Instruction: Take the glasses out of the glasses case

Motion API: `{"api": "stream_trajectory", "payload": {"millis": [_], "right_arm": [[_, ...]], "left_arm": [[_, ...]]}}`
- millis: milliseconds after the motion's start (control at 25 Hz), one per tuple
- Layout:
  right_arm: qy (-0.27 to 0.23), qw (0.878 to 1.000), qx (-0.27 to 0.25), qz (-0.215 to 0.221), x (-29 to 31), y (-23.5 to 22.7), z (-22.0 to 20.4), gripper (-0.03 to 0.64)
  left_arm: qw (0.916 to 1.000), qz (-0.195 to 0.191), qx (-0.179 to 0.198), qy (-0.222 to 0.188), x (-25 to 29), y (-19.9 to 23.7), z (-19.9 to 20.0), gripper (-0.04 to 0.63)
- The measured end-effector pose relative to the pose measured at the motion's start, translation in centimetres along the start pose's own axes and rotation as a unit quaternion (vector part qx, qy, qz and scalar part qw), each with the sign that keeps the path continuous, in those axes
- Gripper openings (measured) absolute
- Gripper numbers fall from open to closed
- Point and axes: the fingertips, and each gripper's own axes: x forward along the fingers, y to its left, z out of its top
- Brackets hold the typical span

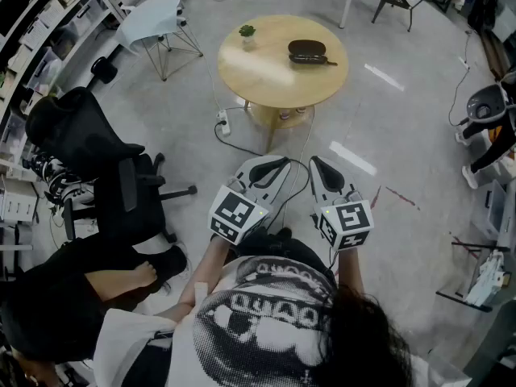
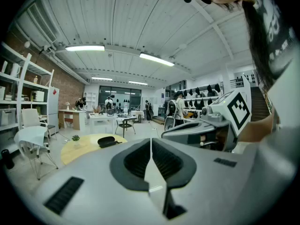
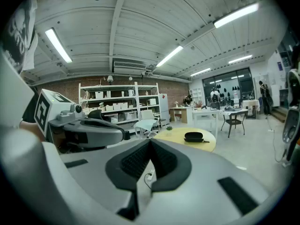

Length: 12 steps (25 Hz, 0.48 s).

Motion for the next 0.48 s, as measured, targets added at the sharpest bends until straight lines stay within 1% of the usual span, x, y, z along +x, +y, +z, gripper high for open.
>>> {"api": "stream_trajectory", "payload": {"millis": [280,480], "right_arm": [[-0.008,1.0,0.007,0.012,-1.6,-1.3,-0.7,-0.003],[-0.01,1.0,-0.001,0.012,-2.2,-2.0,-0.9,-0.003]], "left_arm": [[0.9999,-0.001,0.005,0.014,1.4,-2.3,-0.3,0.018],[0.9995,-0.003,0.014,0.027,2.3,-2.6,-0.3,0.018]]}}
